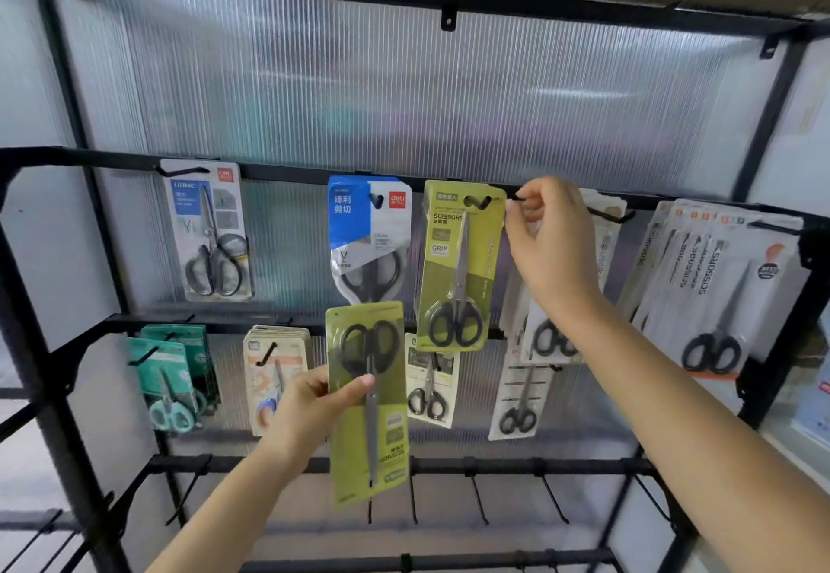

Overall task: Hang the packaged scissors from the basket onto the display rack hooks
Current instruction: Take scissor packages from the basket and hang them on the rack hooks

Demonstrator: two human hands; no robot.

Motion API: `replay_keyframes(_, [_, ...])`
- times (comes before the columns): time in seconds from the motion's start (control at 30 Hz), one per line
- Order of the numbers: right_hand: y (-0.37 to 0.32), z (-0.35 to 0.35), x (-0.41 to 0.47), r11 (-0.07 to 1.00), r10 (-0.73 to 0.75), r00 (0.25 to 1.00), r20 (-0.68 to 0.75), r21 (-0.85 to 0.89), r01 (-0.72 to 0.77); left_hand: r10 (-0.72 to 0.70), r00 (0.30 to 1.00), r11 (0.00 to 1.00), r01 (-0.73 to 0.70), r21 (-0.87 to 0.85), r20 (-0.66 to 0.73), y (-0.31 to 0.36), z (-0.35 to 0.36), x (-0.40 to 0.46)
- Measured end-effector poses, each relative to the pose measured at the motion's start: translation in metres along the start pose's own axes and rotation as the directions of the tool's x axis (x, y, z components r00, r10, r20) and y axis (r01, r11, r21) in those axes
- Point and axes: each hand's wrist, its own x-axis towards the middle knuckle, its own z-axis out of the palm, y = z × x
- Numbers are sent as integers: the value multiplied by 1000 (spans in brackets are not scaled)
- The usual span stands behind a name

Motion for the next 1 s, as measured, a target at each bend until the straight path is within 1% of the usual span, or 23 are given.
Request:
replay_keyframes(0.03, [-10,-6,-8,991,-135,991,4,0,135,33,999,994,-36,104,34,0,-6,-1])
replay_keyframes(0.07, [-21,-12,-14,968,-249,964,87,1,250,68,994,976,-84,200,88,0,-13,-1])
replay_keyframes(0.1, [-32,-16,-20,947,-317,919,233,23,321,89,985,954,-127,272,149,3,-19,-3])
replay_keyframes(0.13, [-44,-20,-25,946,-309,851,425,46,321,100,974,932,-164,324,205,7,-24,-4])
replay_keyframes(0.2, [-60,-22,-33,979,-187,631,753,90,182,128,945,876,-251,412,302,15,-31,-1])
replay_keyframes(0.23, [-63,-20,-36,988,-146,532,834,96,120,146,933,851,-288,440,329,18,-33,2])
replay_keyframes(0.27, [-65,-16,-39,989,-143,472,870,103,110,173,929,832,-316,457,328,22,-33,5])
replay_keyframes(0.3, [-66,-13,-43,987,-156,453,878,116,114,201,926,817,-338,466,319,25,-33,8])
replay_keyframes(0.43, [-58,-3,-51,986,-164,469,868,164,42,258,914,744,-395,540,313,31,-20,8])
replay_keyframes(0.5, [-49,-2,-55,991,-137,490,861,121,64,396,887,656,-453,604,237,28,-15,2])
replay_keyframes(0.57, [-37,-3,-60,996,-86,574,815,73,45,640,764,509,-497,703,77,22,-16,0])
replay_keyframes(0.6, [-31,-5,-62,998,-55,632,773,69,2,762,648,450,-521,725,-7,21,-18,-1])
replay_keyframes(0.63, [-25,-6,-65,994,-9,694,719,82,-72,839,542,400,-543,739,-56,19,-20,-1])
replay_keyframes(0.67, [-22,-9,-68,978,47,755,654,124,-169,879,473,356,-564,746,-62,18,-21,-1])
replay_keyframes(0.7, [-19,-11,-72,944,116,803,585,187,-272,896,442,320,-591,740,-34,18,-19,-3])
replay_keyframes(0.73, [-18,-13,-76,889,192,832,520,267,-373,882,470,312,-629,712,28,16,-16,-4])
replay_keyframes(0.77, [-18,-12,-82,812,276,838,470,353,-465,824,558,360,-649,670,98,16,-10,-8])
replay_keyframes(0.8, [-18,-10,-89,710,363,823,437,443,-548,706,693,476,-616,628,144,13,-3,-10])
replay_keyframes(0.83, [-18,-5,-97,578,449,786,425,533,-618,536,828,627,-523,578,168,12,5,-13])
replay_keyframes(0.87, [-19,0,-106,421,526,731,434,614,-667,360,919,777,-390,493,160,12,13,-15])
replay_keyframes(0.9, [-22,5,-115,256,575,671,468,677,-690,211,966,904,-252,347,152,13,22,-16])
replay_keyframes(0.93, [-27,9,-123,115,591,624,512,712,-693,130,978,974,-156,164,161,13,30,-15])
replay_keyframes(1.0, [-39,13,-142,-91,571,549,610,712,-696,84,983,984,-56,-170,164,19,49,-13])
